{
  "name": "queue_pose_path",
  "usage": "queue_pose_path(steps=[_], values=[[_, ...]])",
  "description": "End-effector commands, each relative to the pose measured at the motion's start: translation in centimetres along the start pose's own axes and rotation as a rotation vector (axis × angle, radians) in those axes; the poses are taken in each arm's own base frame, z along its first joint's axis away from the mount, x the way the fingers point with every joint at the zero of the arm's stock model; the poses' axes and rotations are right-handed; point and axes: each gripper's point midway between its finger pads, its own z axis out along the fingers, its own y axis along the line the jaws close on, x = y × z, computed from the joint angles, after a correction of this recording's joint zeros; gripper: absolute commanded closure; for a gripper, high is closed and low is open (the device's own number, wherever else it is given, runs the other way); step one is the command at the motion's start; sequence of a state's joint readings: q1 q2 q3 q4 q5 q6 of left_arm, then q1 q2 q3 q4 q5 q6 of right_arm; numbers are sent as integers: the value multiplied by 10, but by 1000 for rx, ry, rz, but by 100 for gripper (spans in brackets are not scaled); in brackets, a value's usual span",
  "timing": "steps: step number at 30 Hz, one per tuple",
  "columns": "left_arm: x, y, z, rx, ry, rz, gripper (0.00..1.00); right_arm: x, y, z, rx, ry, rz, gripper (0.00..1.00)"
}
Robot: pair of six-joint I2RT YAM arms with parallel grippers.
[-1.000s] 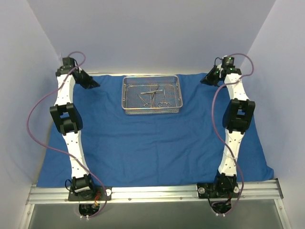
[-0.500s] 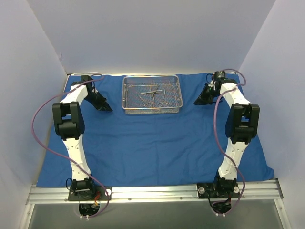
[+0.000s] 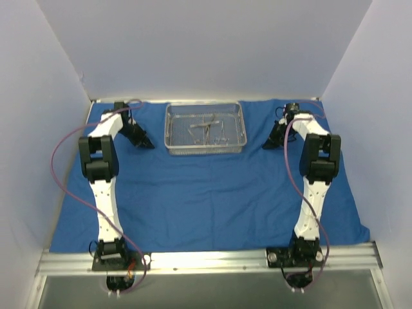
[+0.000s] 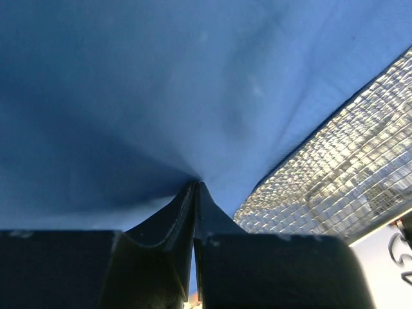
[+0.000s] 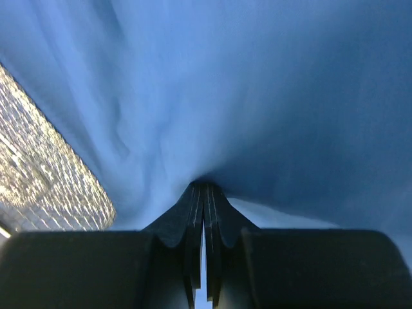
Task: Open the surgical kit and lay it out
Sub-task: Smooth out the surgical kit at the center of the board.
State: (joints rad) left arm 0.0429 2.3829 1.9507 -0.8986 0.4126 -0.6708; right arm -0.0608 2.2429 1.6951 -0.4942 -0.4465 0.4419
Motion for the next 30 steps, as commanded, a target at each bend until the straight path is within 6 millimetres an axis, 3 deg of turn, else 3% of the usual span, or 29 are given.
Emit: queue_pose_path(steps=[1, 3, 4, 6, 9, 15, 17, 20, 21, 23, 24, 25, 26, 27, 28, 30], values=[[-10, 7, 16, -36, 13, -32, 90, -10, -21, 22, 123, 7, -23, 100], [-14, 7, 23, -37, 23, -42, 90, -10, -32, 37, 167, 34, -5, 100], [-15, 6, 26, -34, 27, -50, 90, -21, -28, 36, 165, 14, -9, 100], [-17, 8, 32, -42, 40, -59, 90, -20, -33, 49, 186, 48, 0, 100], [-27, 4, 33, -30, 31, -59, 91, -32, -29, 52, 181, 35, -7, 100], [-50, -4, 25, 18, 15, -55, 91, -58, -29, 40, 175, -31, 9, 100], [-57, -11, 12, 30, -12, -36, 91, -67, -29, 31, 156, -52, 3, 100], [-61, -18, -13, 25, -62, 4, 91, -86, -23, 0, 156, -121, -30, 100], [-61, -24, -32, 29, -94, 22, 91, -91, -19, -21, 159, -150, -43, 100], [-59, -28, -48, 19, -132, 64, 91, -98, -31, -45, 224, -200, -47, 100], [-55, -26, -60, 1, -158, 83, 91, -102, -28, -70, 230, -245, -51, 100], [-53, -25, -66, -7, -177, 117, 91, -92, -43, -71, 264, -225, -32, 100], [-56, -25, -70, -5, -212, 139, 91, -92, -62, -82, 314, -243, 2, 100], [-47, -14, -76, -34, -214, 155, 91, -91, -68, -99, 325, -270, 20, 100], [-44, -8, -78, -50, -218, 162, 90, -72, -89, -92, 354, -217, 50, 100], [-38, 2, -86, -68, -222, 171, 90, -65, -120, -106, 401, -229, 101, 100]])
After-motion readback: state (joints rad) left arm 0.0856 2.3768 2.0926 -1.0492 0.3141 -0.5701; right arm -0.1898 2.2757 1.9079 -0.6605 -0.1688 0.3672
